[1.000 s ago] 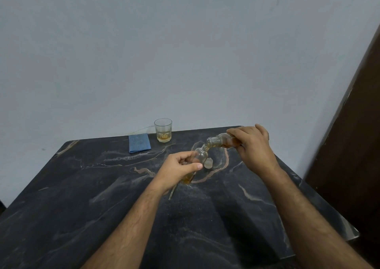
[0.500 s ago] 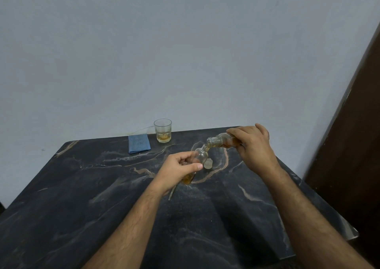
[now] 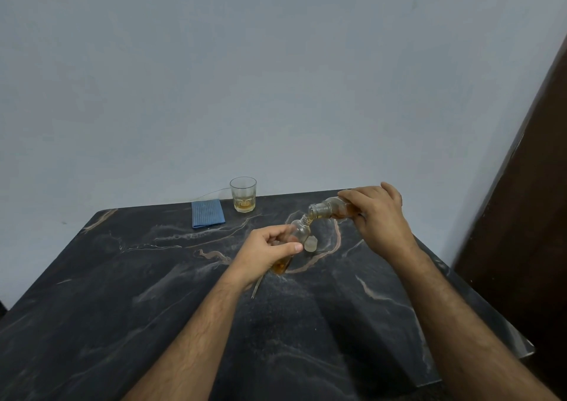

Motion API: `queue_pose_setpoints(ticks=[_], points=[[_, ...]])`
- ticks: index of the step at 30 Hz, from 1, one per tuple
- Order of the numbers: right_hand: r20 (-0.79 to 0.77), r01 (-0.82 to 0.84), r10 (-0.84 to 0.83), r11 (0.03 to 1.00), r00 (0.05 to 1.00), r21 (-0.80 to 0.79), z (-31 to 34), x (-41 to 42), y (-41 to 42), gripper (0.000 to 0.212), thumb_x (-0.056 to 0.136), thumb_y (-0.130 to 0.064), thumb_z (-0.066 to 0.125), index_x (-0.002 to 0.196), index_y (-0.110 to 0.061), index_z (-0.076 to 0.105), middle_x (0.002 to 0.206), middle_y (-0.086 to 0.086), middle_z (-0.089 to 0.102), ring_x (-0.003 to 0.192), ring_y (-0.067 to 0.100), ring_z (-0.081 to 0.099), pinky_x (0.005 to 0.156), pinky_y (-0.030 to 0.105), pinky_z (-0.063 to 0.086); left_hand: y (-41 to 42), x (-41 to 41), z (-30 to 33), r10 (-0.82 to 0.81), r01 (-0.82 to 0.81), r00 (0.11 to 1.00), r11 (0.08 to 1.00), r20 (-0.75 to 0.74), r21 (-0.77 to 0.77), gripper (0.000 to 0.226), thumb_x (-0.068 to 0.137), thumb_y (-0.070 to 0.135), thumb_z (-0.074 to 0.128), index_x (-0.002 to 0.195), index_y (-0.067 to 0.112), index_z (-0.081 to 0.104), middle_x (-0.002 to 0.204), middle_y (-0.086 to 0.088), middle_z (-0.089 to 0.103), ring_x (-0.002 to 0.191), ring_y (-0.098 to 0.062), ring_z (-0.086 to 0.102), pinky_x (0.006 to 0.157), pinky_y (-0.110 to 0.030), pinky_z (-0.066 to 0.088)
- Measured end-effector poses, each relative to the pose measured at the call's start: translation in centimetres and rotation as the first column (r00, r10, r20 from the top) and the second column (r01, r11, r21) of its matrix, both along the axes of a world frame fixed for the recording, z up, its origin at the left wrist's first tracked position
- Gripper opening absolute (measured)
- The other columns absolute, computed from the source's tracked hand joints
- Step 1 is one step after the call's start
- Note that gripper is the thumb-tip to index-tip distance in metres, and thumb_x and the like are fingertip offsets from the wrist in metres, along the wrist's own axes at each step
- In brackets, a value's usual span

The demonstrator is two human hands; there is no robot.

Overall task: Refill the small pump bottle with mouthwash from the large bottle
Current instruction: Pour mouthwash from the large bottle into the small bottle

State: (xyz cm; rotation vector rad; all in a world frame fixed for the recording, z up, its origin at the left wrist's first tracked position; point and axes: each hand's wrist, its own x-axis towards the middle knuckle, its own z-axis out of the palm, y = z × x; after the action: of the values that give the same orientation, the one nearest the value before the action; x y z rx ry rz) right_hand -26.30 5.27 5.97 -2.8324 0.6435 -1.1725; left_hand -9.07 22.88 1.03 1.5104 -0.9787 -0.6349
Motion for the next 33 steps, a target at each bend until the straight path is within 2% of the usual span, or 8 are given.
queue_pose_setpoints(ticks=[2,7,14,22,27,33], points=[[-0.001,-0.001,0.001,1.0,1.0,-0.003,0.02,0.02,0.04,0.036,0.085,0.002,0.062,0.112,-0.021,0.068,0.103,-0.004,0.07,0.102,0.024,0.06,0.111,0.053,0.023,0.07,0.0,0.0,-0.005,0.005,1.0,1.0,0.002,-0.002,0.05,0.081,0.018,0.079,0.128,0.018,0.065,0.112,0.006,0.074,0.104,-0.003,0.068,0.086,-0.016,0.053],[-0.007,-0.004,0.004,1.0,1.0,-0.007,-0.01,-0.02,0.04,0.033,0.086,-0.001,0.065,0.112,-0.022,0.068,0.105,-0.004,0.071,0.104,0.024,0.06,0.112,0.052,0.022,0.18,0.0,-0.09,-0.009,0.009,1.0,1.0,0.017,-0.005,0.05,0.081,0.019,0.079,0.129,0.018,0.065,0.113,0.005,0.074,0.106,-0.004,0.068,0.082,-0.013,0.052],[-0.012,-0.001,0.001,1.0,1.0,-0.011,0.06,-0.05,0.06,0.035,0.085,0.0,0.064,0.113,-0.022,0.068,0.104,-0.005,0.07,0.103,0.024,0.06,0.112,0.053,0.023,0.12,0.15,-0.22,-0.015,0.015,1.0,1.0,0.024,0.006,0.05,0.08,0.023,0.08,0.128,0.019,0.066,0.114,0.005,0.074,0.109,-0.007,0.067,0.095,-0.023,0.05],[-0.011,0.01,-0.01,1.0,1.0,-0.02,0.19,-0.1,0.03,0.037,0.085,0.001,0.064,0.111,-0.023,0.068,0.103,-0.005,0.07,0.103,0.022,0.059,0.112,0.052,0.023,0.19,-0.13,0.02,-0.016,0.015,1.0,1.0,0.024,0.009,0.049,0.08,0.024,0.08,0.127,0.023,0.066,0.113,0.009,0.074,0.108,-0.002,0.066,0.095,-0.022,0.049],[0.002,-0.002,0.002,1.0,1.0,-0.031,0.18,-0.1,0.15,0.036,0.084,0.003,0.065,0.111,-0.021,0.069,0.102,-0.003,0.071,0.102,0.024,0.06,0.111,0.054,0.024,0.36,-0.3,0.17,-0.022,0.022,1.0,1.0,0.019,-0.001,0.042,0.08,0.023,0.079,0.12,0.031,0.067,0.111,0.011,0.074,0.107,-0.002,0.066,0.091,-0.02,0.047],[0.001,0.0,0.001,0.999,1.0,-0.046,0.31,-0.14,0.08,0.036,0.084,0.002,0.066,0.111,-0.021,0.069,0.102,-0.002,0.071,0.101,0.025,0.06,0.111,0.051,0.022,0.28,-0.27,0.1,-0.022,0.022,0.999,1.0,0.024,-0.005,0.041,0.08,0.025,0.08,0.118,0.035,0.067,0.112,0.012,0.074,0.11,-0.003,0.066,0.101,-0.028,0.048]])
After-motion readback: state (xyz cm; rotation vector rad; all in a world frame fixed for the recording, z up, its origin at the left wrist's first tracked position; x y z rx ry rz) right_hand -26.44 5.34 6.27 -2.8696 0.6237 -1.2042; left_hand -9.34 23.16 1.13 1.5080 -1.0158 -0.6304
